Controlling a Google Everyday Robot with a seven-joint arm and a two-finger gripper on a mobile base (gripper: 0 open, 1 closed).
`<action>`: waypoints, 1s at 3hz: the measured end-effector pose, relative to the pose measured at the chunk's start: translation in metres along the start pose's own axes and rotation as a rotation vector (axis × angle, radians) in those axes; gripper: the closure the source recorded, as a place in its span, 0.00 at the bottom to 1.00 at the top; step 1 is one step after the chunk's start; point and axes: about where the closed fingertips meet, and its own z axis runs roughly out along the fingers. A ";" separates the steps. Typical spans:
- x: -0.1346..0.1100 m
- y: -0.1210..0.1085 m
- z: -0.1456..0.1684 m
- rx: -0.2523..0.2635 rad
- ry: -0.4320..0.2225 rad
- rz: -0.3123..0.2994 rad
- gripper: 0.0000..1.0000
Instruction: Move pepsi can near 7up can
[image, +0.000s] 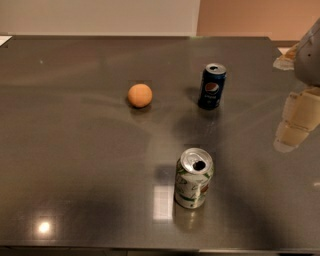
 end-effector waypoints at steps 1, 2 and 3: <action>0.000 0.000 0.000 0.000 0.000 0.000 0.00; -0.005 -0.011 0.001 -0.010 -0.032 0.019 0.00; -0.009 -0.040 0.012 -0.042 -0.113 0.077 0.00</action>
Offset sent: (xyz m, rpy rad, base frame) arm 0.0301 0.0045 0.0026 0.1024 0.0315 -0.0215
